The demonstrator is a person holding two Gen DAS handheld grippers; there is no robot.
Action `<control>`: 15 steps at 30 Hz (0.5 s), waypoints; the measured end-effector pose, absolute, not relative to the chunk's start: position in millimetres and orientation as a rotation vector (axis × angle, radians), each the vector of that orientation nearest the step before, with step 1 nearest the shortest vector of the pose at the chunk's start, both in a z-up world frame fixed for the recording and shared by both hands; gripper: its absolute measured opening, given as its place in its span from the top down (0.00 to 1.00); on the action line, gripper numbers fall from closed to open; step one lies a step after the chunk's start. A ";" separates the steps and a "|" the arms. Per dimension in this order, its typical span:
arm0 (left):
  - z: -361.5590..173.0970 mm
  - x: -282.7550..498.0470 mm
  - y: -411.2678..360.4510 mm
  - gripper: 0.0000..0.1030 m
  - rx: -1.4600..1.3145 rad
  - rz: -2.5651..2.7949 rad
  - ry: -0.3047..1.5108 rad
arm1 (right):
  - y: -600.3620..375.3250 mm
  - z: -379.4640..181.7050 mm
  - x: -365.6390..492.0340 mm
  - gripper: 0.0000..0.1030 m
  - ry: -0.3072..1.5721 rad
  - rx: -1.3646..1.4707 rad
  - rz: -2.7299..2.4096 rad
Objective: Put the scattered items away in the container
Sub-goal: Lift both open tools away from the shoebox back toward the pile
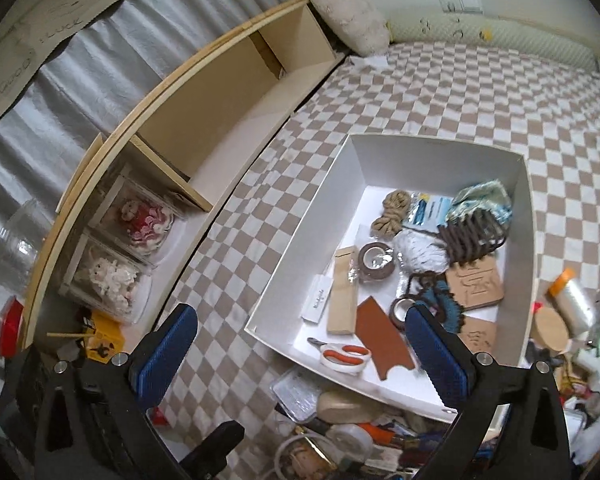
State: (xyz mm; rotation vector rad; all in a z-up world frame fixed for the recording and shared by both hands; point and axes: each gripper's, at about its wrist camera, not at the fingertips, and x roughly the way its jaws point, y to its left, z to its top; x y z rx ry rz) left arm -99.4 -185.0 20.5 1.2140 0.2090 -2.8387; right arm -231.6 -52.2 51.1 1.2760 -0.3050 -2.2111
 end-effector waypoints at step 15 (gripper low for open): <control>40.0 -78.0 -162.4 0.01 1.153 -2.872 0.187 | -1.7 83.9 -188.6 0.00 -0.272 1.163 -2.285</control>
